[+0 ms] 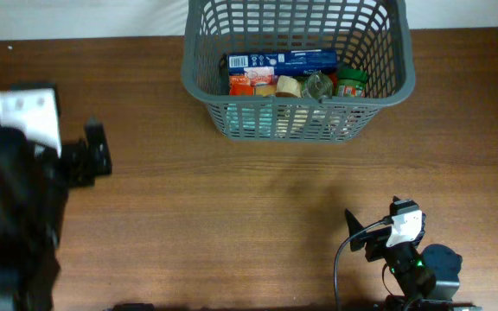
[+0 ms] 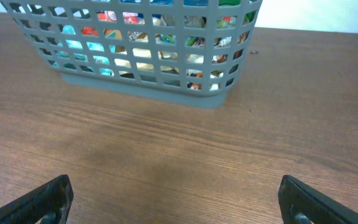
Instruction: Pack container
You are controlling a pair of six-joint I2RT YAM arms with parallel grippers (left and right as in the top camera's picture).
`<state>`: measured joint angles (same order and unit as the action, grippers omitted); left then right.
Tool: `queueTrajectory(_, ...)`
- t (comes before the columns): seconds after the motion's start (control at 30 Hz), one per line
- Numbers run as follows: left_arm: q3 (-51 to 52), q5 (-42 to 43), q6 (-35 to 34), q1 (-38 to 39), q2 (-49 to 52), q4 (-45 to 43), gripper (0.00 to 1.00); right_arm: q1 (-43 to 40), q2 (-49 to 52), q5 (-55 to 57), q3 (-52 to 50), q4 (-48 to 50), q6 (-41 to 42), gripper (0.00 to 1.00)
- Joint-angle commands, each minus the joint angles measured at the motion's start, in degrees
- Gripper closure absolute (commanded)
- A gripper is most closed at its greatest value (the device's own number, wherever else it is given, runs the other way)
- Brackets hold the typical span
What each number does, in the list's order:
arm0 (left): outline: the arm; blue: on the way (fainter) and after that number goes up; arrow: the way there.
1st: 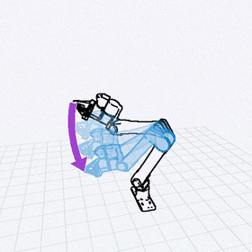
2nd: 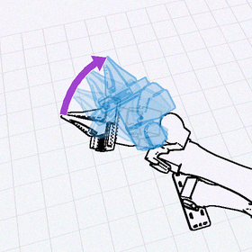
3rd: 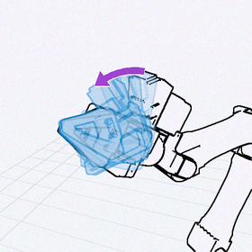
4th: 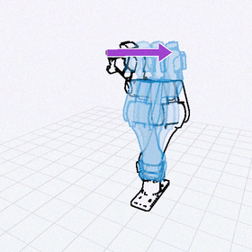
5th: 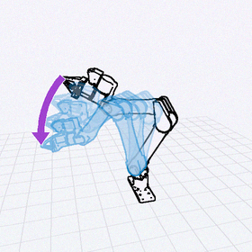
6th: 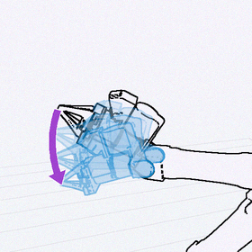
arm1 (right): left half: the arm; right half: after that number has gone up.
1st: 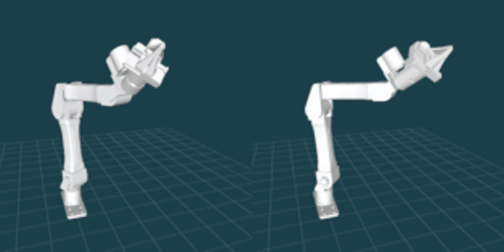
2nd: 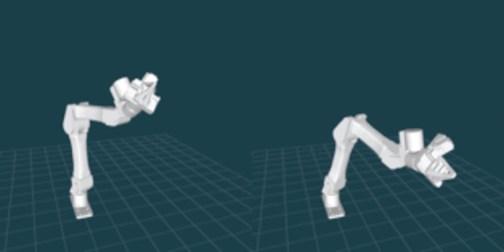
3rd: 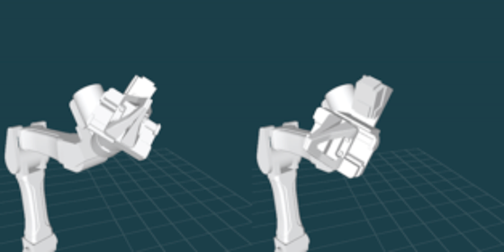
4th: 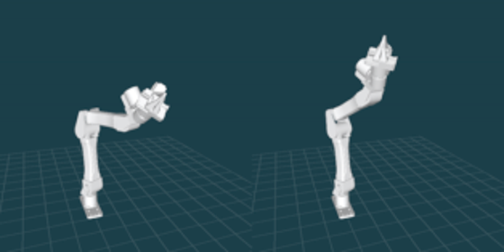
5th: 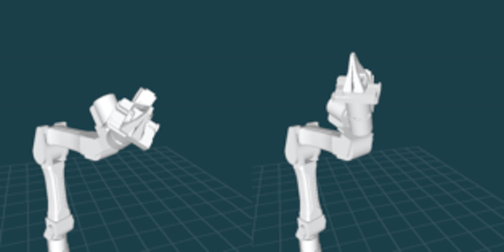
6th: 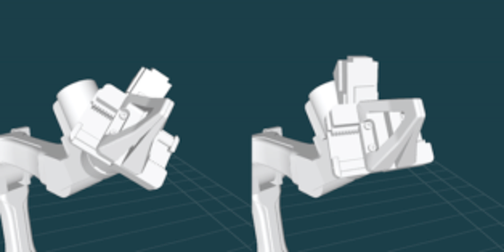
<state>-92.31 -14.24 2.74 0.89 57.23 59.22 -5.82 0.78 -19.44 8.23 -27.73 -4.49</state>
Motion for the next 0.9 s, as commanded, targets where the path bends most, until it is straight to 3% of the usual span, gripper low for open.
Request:
queueTrajectory(0.0,19.1,2.0,-0.2,-0.5,-13.0,-17.6,0.01,-0.2,-0.6,-0.7,-0.4,0.1,0.5,0.01)
queueTrajectory(0.13,35.6,2.1,-0.2,-0.5,-26.1,-32.9,0.01,-0.2,-0.6,-0.7,-0.4,0.1,0.5,0.01)
queueTrajectory(0.43,69.8,2.1,-0.2,-0.5,-51.7,-48.4,0.01,-0.2,-0.6,-0.7,-0.4,0.1,0.5,0.01)
queueTrajectory(0.87,86.6,2.0,-0.2,-0.4,-56.9,-52.4,0.01,-0.2,-0.6,-0.7,-0.4,0.1,0.5,0.01)
